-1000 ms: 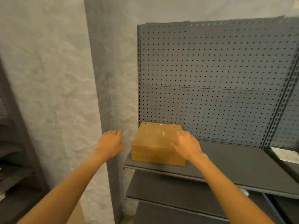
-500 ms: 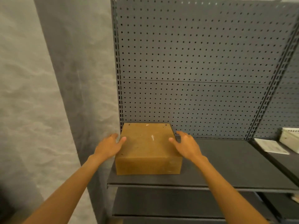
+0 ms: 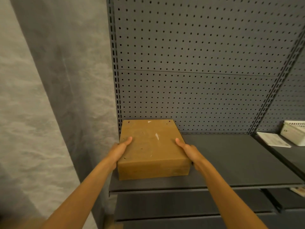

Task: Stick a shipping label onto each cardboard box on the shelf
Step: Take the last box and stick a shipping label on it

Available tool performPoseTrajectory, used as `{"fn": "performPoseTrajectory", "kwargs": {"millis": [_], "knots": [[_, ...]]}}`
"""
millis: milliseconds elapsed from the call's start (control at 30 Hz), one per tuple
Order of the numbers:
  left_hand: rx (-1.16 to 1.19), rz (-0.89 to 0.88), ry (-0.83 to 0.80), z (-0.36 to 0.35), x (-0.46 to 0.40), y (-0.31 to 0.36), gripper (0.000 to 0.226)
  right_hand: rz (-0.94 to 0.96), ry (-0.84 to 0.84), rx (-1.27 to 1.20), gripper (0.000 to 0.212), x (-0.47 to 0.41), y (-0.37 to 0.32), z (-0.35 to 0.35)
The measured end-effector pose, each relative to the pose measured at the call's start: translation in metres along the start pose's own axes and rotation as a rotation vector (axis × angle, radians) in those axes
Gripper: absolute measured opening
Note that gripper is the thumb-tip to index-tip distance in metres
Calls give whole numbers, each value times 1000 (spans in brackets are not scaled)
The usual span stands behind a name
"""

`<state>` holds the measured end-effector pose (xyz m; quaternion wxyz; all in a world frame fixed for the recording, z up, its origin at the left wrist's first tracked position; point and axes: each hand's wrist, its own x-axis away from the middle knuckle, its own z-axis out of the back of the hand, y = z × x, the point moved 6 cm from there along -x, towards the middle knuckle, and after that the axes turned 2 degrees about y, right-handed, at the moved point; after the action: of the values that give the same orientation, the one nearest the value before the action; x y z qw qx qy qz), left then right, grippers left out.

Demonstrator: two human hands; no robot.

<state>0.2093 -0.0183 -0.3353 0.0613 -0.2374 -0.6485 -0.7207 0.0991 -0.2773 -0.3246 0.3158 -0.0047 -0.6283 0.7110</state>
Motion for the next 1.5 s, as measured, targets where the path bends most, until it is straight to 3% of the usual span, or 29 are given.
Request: {"fn": "performPoseTrajectory", "kwargs": {"millis": [267, 500, 733, 1033, 1500], "knots": [[8, -25, -31, -2, 6, 0, 59, -3, -55, -64, 64, 11, 1, -3], [87, -125, -82, -6, 19, 5, 54, 111, 20, -116, 59, 38, 6, 3], [102, -264, -167, -29, 35, 22, 87, 295, 194, -210, 50, 81, -1, 32], [53, -432, -251, -103, 81, 53, 66, 347, 416, -238, 56, 137, 10, 103], [-62, -377, -441, -288, 174, 25, 65, 277, 575, -323, 50, 224, 88, 271]]}}
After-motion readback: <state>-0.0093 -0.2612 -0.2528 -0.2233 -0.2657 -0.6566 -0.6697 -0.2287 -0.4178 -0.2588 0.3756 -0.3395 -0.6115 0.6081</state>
